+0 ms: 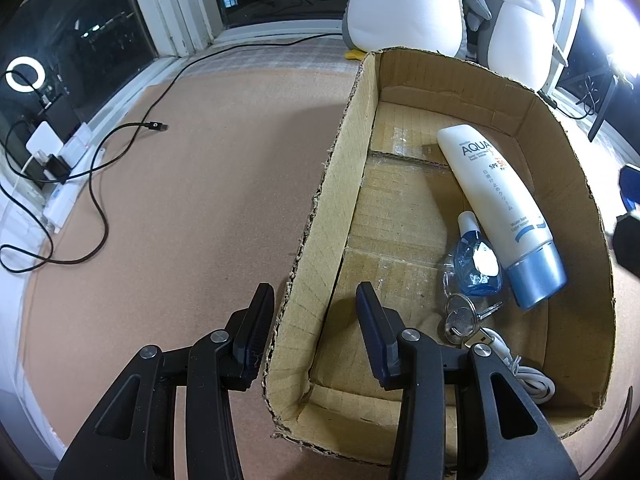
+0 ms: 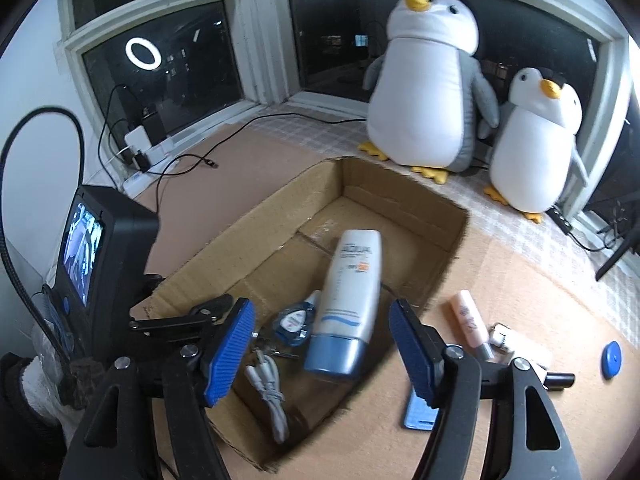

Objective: Organize rigid objects
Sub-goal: 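Carry the eye-drop bottle over the box and release it with the right gripper, then move the right gripper to the blue round tape measure and grasp it, then carry the tape measure with the right gripper and drop it into the box, then move the right gripper to the blue phone stand and close on it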

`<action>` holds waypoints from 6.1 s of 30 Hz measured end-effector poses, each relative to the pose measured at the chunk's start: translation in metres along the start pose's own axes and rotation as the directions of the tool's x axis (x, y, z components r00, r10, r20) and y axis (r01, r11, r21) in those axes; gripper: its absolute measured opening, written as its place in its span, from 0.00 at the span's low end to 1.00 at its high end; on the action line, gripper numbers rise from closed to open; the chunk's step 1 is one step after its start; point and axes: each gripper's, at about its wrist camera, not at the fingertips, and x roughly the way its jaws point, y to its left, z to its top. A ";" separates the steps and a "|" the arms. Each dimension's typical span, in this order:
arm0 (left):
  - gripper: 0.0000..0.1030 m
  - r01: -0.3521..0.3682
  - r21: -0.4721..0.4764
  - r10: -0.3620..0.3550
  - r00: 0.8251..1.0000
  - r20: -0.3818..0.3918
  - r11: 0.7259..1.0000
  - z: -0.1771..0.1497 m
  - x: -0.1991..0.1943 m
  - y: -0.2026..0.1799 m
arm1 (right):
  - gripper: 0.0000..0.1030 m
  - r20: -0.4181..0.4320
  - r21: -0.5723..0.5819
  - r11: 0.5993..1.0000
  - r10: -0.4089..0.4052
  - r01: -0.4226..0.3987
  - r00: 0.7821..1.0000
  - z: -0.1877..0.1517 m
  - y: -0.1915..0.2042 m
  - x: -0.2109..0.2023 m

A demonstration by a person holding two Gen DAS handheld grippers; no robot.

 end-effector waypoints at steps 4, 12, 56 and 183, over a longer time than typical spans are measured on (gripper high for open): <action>0.40 -0.006 0.005 0.006 1.000 -0.002 1.000 0.002 0.001 -0.001 | 0.68 0.011 0.036 0.998 -0.044 0.044 0.999 -0.005 -0.023 -0.010; 0.40 -0.011 0.008 0.011 1.000 -0.004 1.000 0.003 0.001 -0.001 | 0.69 0.021 0.150 0.976 -0.165 0.160 0.986 -0.023 -0.094 -0.036; 0.40 -0.032 0.018 0.032 0.999 -0.010 0.999 0.005 -0.001 -0.004 | 0.45 -0.216 0.466 0.771 -0.377 0.434 0.901 -0.090 -0.340 0.001; 0.40 0.004 -0.012 -0.004 1.000 0.008 1.000 0.001 0.002 0.001 | 0.66 -0.058 0.213 0.971 -0.096 0.106 0.994 -0.077 -0.093 -0.038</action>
